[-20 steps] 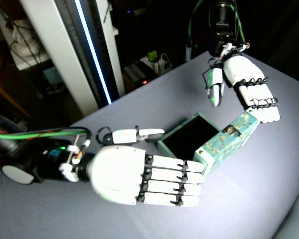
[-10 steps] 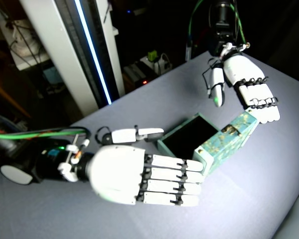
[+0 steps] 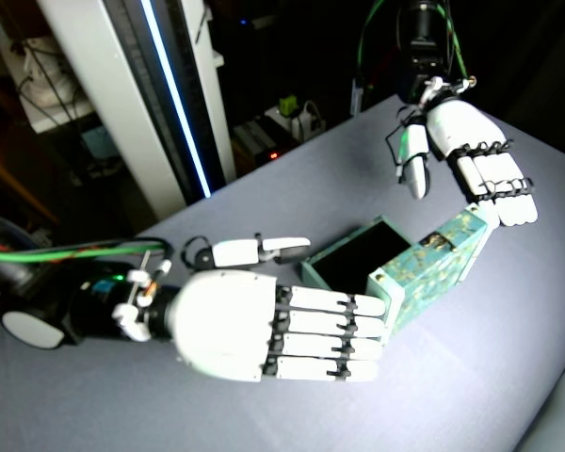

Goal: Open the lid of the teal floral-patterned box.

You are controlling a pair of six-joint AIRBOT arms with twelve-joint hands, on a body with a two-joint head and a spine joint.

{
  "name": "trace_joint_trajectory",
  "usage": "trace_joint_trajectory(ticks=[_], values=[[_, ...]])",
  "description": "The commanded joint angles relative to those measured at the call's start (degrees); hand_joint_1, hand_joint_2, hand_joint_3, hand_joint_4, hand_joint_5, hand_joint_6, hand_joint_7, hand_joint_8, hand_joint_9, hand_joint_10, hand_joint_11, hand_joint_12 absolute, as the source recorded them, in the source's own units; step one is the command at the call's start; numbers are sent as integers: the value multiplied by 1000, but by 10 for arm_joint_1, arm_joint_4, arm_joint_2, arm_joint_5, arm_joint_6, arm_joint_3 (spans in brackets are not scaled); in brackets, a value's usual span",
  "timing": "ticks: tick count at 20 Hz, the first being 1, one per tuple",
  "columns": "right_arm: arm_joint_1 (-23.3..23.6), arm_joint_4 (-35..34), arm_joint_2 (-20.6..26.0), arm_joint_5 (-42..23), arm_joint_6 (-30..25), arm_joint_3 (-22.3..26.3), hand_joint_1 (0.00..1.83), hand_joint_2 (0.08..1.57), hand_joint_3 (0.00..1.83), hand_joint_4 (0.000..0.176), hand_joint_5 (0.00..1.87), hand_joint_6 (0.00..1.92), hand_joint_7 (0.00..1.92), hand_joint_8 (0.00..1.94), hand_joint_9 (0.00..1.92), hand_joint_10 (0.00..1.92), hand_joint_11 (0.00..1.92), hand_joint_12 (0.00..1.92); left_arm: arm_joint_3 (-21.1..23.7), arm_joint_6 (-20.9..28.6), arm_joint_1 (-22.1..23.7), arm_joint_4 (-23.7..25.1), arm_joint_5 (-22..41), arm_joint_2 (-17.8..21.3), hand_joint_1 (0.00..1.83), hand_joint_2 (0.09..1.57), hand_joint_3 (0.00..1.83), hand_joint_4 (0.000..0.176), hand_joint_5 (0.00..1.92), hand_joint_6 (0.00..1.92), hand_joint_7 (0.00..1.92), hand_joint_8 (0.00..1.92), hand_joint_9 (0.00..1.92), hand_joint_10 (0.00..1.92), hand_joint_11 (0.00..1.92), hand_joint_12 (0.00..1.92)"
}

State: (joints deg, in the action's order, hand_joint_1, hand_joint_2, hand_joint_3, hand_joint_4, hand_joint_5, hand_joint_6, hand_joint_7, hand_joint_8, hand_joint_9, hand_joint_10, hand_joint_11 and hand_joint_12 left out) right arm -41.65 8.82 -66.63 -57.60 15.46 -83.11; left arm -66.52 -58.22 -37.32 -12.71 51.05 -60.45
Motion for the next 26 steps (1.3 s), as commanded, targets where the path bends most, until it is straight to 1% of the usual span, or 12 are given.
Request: trace_joint_trajectory(ticks=[1,9,13,15,17,20,26], values=[[9,-7,1,-80,-5,1,0,1326,5,0,218,2,191,2,148,0,98,95,1,3,8,17,90,4,0,1521,0,0,31,3,34,4,49,0,55,92],[16,-7,-2,-76,-5,-4,0,1330,5,0,219,1,190,1,153,3,104,100,-1,1,16,18,88,1,0,1489,0,0,42,5,49,6,66,5,67,98],[25,-7,-12,-66,-5,-14,0,1297,0,0,192,1,156,1,121,0,76,86,-11,1,30,20,79,-8,0,1500,0,0,46,4,56,6,69,5,64,97],[30,-7,-17,-62,-5,-19,0,1328,6,0,191,0,153,0,121,0,97,93,-16,1,38,20,73,-12,0,1505,0,0,44,2,51,2,28,2,5,48],[34,-7,-20,-57,-5,-23,0,1343,12,0,187,0,151,0,115,0,56,74,-23,1,43,20,65,-16,0,1517,3,0,51,3,50,1,17,3,6,11],[35,-7,-21,-51,-5,-25,0,1361,17,0,191,2,155,3,116,3,71,82,-24,1,43,18,63,-17,0,1524,5,0,53,3,47,0,19,3,18,15],[35,-7,-18,-52,-5,-23,0,1339,2,0,193,2,160,5,125,9,90,92,-23,1,40,16,66,-16,0,1506,0,0,55,1,65,5,42,9,46,29]])
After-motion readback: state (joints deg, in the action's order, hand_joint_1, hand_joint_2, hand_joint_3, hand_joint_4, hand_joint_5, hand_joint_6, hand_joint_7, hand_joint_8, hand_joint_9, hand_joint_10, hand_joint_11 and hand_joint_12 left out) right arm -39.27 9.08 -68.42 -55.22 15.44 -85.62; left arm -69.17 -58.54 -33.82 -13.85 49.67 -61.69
